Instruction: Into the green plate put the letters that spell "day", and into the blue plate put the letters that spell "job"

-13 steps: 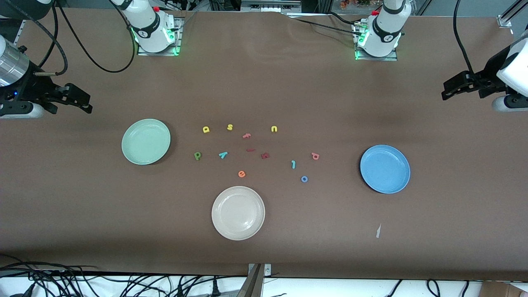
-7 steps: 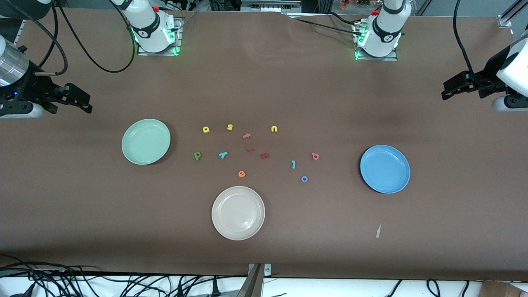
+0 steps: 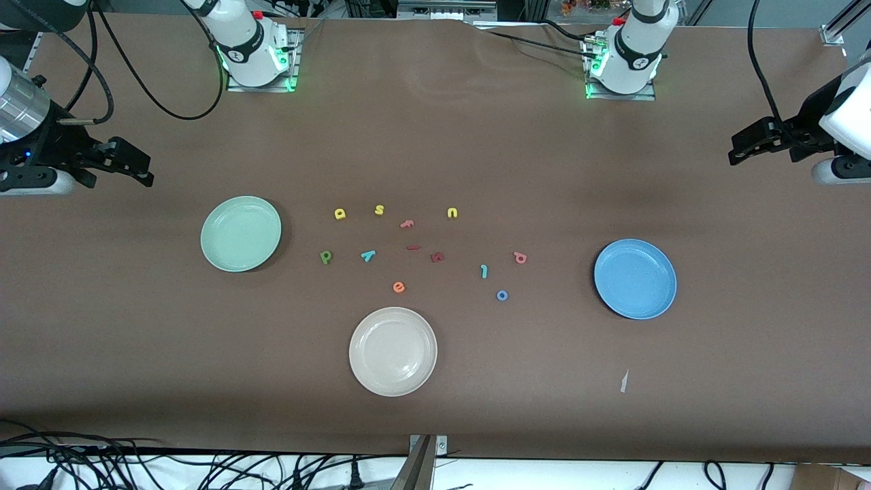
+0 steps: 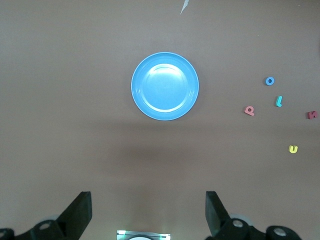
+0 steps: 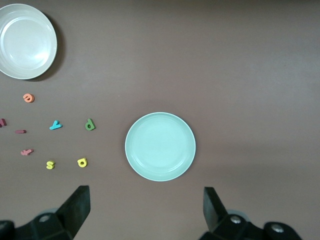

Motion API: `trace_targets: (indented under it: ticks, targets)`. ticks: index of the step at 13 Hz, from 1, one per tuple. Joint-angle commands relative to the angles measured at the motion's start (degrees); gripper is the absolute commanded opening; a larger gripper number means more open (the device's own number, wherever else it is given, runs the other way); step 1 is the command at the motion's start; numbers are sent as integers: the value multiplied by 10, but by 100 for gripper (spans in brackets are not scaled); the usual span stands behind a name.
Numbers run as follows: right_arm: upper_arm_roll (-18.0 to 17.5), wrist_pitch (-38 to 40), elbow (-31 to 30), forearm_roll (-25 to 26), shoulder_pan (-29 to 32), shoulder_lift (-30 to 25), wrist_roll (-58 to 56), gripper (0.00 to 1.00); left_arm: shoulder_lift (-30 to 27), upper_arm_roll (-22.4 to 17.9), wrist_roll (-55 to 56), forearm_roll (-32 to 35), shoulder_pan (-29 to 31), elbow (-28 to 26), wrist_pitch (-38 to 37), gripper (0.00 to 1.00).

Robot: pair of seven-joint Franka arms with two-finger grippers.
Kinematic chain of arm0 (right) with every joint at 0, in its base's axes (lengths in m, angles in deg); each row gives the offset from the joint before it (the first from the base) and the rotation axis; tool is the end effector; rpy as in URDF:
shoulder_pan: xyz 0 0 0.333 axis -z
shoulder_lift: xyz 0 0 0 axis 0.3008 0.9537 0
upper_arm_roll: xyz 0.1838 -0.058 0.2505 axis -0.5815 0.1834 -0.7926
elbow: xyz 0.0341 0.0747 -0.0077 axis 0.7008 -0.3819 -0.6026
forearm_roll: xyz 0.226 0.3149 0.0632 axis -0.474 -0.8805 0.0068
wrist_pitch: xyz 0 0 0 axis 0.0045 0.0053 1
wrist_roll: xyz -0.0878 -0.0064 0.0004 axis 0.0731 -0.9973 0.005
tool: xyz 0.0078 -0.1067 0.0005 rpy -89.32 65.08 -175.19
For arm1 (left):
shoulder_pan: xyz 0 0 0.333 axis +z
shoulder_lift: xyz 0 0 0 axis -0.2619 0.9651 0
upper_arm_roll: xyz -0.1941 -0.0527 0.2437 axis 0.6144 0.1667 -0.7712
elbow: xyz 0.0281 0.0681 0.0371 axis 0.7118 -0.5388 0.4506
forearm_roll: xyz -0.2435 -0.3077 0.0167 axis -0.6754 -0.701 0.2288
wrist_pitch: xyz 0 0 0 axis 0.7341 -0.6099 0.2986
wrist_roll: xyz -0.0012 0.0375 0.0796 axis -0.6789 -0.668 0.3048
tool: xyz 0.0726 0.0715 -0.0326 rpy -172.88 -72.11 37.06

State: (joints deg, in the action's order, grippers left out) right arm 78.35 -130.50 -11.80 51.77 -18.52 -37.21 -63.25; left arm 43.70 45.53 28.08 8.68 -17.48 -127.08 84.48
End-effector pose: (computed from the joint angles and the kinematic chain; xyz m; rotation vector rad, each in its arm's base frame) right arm 0.5654 0.0398 0.5874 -3.1168 -0.0429 -0.0552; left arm 0.5575 -0.0290 0.6326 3.1257 0.1261 -0.1826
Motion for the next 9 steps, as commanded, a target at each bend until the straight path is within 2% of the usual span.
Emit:
trace_targets:
  ticks: [1,5,9]
  targets:
    - [-20,8,7,-1,0,-3,11,100,6,1,-4,14,-3,17,-8,100]
    - [-23,10,8,2,-3,13,8,100,6,1,-4,14,-3,17,-8,100]
    - [-23,4,-12,20,-55,81,11,100,6,1,-4,14,-3,17,-8,100]
